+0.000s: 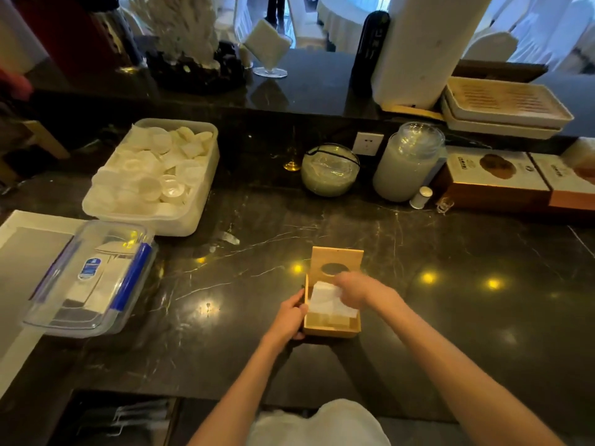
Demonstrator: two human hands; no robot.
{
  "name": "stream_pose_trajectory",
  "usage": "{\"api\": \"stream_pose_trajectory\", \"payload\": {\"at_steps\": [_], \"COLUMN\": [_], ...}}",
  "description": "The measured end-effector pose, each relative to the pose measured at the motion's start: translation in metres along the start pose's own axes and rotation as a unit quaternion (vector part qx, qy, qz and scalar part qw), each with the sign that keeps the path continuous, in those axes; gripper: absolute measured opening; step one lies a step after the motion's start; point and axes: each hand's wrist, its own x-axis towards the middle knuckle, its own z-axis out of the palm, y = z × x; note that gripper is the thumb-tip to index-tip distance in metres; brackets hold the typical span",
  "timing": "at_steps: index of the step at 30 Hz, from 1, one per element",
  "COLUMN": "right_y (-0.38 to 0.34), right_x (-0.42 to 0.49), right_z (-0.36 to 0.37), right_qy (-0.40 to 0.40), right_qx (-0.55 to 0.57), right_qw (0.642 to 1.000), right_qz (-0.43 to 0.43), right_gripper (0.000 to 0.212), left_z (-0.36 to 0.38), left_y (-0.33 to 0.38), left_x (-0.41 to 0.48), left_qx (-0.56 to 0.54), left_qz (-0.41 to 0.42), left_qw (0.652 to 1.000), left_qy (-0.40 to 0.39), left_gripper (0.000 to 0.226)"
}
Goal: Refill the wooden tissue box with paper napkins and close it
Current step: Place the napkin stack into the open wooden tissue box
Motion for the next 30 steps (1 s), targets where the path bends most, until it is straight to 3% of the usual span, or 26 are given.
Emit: {"api": "stream_pose_trajectory", "payload": {"at_steps": [6, 13, 22, 30], "right_y": [-0.011, -0.007, -0.013, -0.013], "right_x": [0.028, 0.044, 0.049, 0.048], "right_z": [0.028, 0.053, 0.062, 0.065], "right_qy": [-0.041, -0.122, -0.07, -0.08], "right_qx": [-0.09, -0.078, -0.032, -0.009], "right_qw": [0.995, 0.988, 0.992, 0.991], "right_qz": [0.029, 0.059, 0.1, 0.104], "right_gripper": [0.033, 0.034, 0.038, 0.038], "left_z": [-0.001, 0.001, 0.003, 0.002], "left_y": [-0.007, -0.012, -0.018, -0.025], "left_x": [0.005, 0.011, 0.015, 0.023], "left_qx": [-0.01, -0.005, 0.018, 0.02], "left_qz": [0.006, 0.018, 0.055, 0.06], "left_qw": [1.0, 1.0, 0.998, 0.998], "left_qy": [-0.008, -0.01, -0.011, -0.02], "left_gripper": [0.048, 0.05, 0.049, 0.051]}}
